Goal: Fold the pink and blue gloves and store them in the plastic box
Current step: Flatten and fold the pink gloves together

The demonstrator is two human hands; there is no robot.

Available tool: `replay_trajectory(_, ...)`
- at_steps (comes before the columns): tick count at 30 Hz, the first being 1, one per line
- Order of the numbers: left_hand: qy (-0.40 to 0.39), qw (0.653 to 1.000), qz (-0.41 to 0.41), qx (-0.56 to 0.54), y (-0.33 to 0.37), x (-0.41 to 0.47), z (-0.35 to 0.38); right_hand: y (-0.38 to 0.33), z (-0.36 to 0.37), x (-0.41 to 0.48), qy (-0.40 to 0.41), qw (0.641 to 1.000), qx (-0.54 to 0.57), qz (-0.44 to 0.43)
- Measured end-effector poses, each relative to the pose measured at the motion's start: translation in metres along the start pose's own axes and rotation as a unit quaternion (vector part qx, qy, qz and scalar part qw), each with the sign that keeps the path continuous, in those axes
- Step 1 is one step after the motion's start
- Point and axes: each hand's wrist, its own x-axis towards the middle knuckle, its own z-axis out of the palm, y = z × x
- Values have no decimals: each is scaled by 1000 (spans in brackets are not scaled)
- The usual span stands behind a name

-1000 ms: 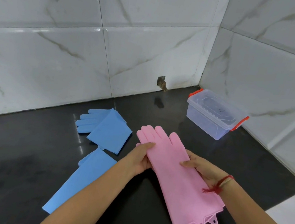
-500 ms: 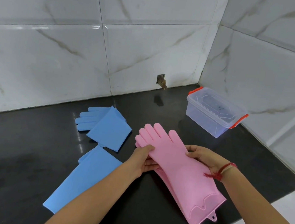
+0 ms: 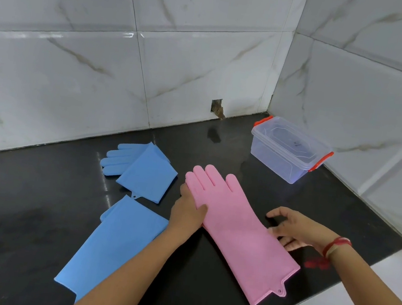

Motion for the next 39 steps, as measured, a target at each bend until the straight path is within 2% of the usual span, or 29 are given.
replay_trajectory(4,30,995,41,91,-7,-5,2,11,8,-10,94,995,-45,-7)
replay_trajectory(6,34,996,23,83,-10,-8,1,11,18,-15,157,984,-78,-29)
replay_trajectory(9,23,999,-6,42,-16,-7,5,10,37,-18,191,961,-195,-47)
replay_trajectory(12,21,994,-26,-106,-18,-7,7,8,49,-16,207,943,-255,-48)
replay_trajectory(15,24,944,-87,-317,-14,-7,5,6,54,-13,205,945,-248,-64)
replay_trajectory(18,34,914,-147,-376,-5,2,-3,1,60,-11,169,955,-230,-77)
replay_trajectory(23,-10,942,-154,-299,-3,11,-11,1,61,-12,111,986,-103,-69)
replay_trajectory(26,29,953,-120,-275,-10,13,-8,3,64,-19,66,996,7,-56)
replay_trajectory(29,60,966,-76,-240,-20,13,-9,2,70,-25,40,995,68,-53)
replay_trajectory(34,73,984,-8,-163,-41,10,-21,2,84,-26,45,991,96,-83)
replay_trajectory(36,72,984,9,-164,-44,7,-27,6,89,-25,62,988,95,-105)
replay_trajectory(39,89,983,58,-148,-48,-5,-33,17,88,-22,123,979,-24,-159)
